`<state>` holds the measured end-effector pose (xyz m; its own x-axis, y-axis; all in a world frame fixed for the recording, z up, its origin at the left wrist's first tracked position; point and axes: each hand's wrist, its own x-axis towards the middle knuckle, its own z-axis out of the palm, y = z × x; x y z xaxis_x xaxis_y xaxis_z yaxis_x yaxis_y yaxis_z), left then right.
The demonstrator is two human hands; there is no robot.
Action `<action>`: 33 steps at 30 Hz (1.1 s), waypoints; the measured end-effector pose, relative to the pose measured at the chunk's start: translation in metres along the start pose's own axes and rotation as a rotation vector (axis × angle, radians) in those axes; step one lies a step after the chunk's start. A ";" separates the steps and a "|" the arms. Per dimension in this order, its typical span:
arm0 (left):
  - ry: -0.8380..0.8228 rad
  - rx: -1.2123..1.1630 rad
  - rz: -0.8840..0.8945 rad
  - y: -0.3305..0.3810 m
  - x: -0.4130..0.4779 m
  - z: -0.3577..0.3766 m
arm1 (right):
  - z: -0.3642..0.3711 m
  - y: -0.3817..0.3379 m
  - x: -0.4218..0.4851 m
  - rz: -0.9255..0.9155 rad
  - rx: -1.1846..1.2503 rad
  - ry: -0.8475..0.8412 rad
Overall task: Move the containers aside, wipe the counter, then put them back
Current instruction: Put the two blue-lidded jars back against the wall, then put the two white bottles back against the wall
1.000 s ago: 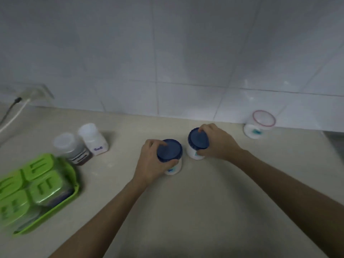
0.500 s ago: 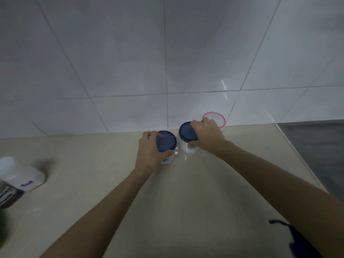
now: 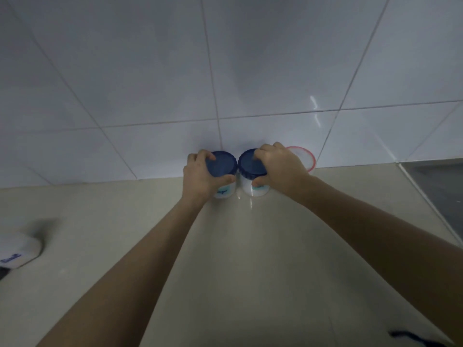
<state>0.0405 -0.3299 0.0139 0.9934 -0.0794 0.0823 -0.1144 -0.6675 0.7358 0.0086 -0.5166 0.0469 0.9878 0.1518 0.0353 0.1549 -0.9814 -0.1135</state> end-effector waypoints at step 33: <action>0.223 0.578 0.002 -0.209 -0.156 -0.370 | 0.009 -0.406 0.022 -0.552 0.209 -0.055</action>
<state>-0.0892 0.0959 0.0955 0.9628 0.0337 0.2682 -0.0378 -0.9656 0.2572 -0.0319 -0.1138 0.0848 0.7586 0.6448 0.0936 0.6408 -0.7122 -0.2866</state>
